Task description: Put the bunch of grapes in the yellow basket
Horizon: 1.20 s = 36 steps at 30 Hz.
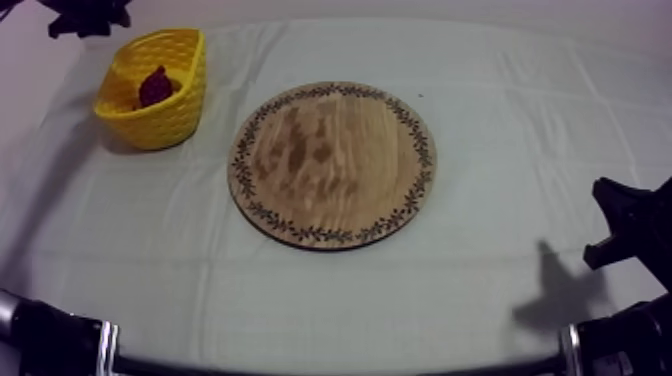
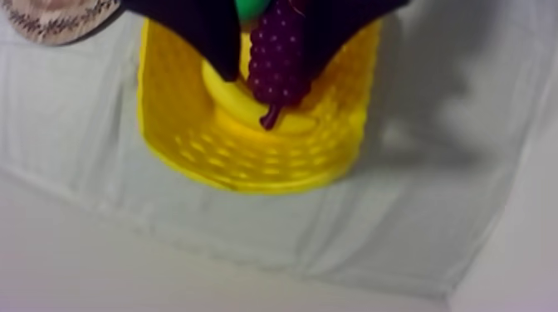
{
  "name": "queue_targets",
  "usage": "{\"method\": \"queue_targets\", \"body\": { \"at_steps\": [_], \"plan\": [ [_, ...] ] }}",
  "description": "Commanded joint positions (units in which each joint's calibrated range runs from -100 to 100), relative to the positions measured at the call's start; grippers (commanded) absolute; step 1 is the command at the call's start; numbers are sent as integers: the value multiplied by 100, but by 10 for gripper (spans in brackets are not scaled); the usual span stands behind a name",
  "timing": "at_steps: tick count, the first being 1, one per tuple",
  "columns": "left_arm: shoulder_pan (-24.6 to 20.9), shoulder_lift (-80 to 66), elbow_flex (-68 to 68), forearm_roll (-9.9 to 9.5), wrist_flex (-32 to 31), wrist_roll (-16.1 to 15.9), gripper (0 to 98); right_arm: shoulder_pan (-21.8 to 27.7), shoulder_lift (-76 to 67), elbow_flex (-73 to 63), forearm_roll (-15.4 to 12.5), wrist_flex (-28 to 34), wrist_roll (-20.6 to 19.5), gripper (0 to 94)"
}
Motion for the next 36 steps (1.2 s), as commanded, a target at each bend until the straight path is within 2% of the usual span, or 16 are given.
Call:
{"method": "queue_targets", "body": {
  "at_steps": [1, 4, 10, 21, 28, 36],
  "plan": [
    [-97, -706, 391, 95, -408, -89, 160, 2, -1, -3, 1, 0, 2, 4],
    [-234, -1433, 839, 274, -675, -253, 80, 2, -1, -3, 1, 0, 2, 4],
    [-425, -2983, 1913, 436, -1017, -393, 14, 2, -1, -3, 1, 0, 2, 4],
    [-545, -6351, 4970, 501, -1938, -474, 1, 2, -1, -3, 1, 0, -1, 4],
    [-582, -8336, 6820, 516, -2074, -525, 0, 2, -1, -3, 1, 0, -1, 4],
    [-632, -9728, 8095, 706, -2116, -830, 0, 2, -1, -3, 1, 0, 0, 4]
  ]
}}
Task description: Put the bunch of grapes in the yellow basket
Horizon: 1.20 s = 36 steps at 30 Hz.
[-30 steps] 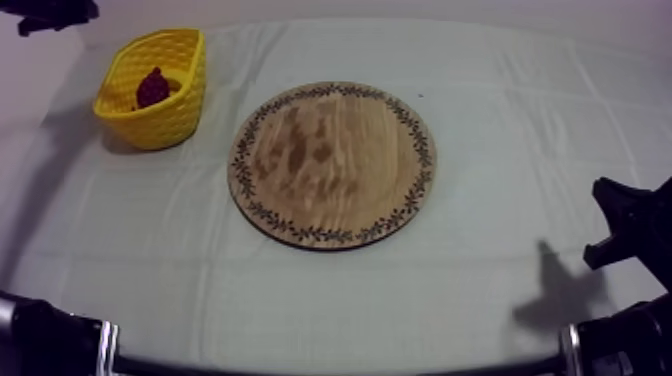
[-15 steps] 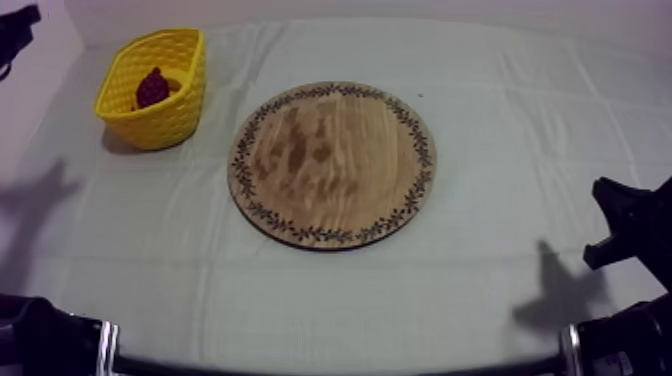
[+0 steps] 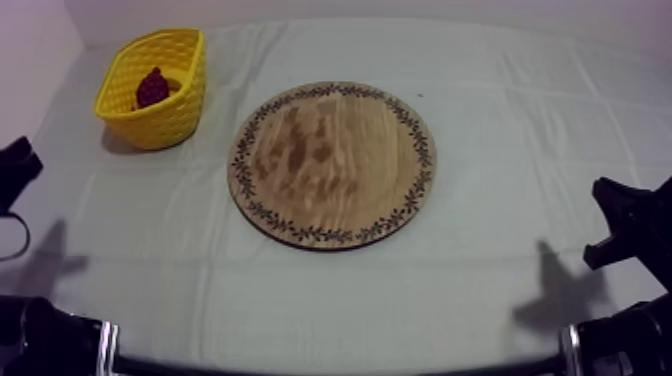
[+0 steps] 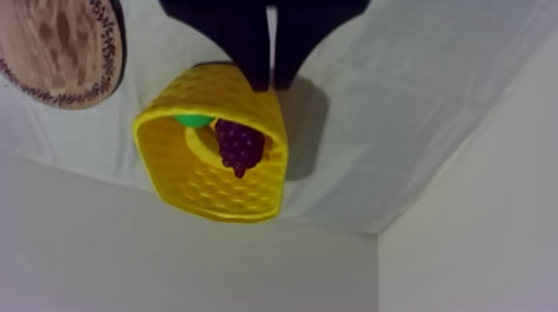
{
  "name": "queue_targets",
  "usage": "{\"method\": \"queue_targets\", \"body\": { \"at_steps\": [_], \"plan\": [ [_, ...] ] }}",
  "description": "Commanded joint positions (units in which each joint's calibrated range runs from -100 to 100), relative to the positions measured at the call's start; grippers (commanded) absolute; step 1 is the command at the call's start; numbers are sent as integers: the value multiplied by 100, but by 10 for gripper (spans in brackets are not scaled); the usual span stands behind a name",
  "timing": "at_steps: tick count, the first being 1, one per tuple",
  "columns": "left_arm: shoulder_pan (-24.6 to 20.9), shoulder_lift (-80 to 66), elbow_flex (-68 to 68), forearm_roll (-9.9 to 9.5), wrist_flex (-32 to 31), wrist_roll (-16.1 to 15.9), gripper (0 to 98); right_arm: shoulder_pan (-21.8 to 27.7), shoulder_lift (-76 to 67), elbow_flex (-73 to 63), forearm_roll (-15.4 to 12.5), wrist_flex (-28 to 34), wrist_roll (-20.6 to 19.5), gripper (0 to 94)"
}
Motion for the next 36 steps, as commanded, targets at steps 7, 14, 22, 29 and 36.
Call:
{"method": "queue_targets", "body": {
  "at_steps": [7, 14, 22, 29, 36],
  "plan": [
    [-21, -1183, 1058, 257, 44, -392, 0, 2, -1, -3, 1, 0, -2, 4],
    [3, -1478, 1177, 528, 211, -618, 0, 2, -1, -3, 1, 0, -1, 4],
    [117, -1515, 1191, 546, 233, -713, 0, 2, -1, -3, 1, 0, 0, 4],
    [125, -1517, 1192, 545, 235, -754, 0, 2, -1, -3, 1, 0, 1, 4],
    [125, -1517, 1192, 538, 235, -787, 0, 2, -1, -3, 1, 0, 2, 4]
  ]
}}
